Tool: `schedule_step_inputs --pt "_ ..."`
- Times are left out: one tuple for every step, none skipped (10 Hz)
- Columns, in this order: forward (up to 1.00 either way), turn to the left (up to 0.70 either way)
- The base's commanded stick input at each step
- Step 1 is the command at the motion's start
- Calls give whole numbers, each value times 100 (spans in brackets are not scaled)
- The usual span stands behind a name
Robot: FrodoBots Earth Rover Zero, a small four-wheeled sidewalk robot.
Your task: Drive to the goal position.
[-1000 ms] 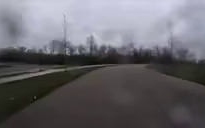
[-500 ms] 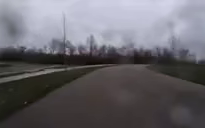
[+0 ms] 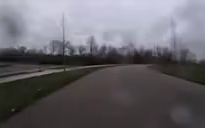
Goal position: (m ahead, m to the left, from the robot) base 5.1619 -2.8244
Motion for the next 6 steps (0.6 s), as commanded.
schedule_step_inputs --pt "70 -19" --pt "70 -35" --pt "70 -35" --pt "70 -35" --pt "70 -35" --pt "70 -35"
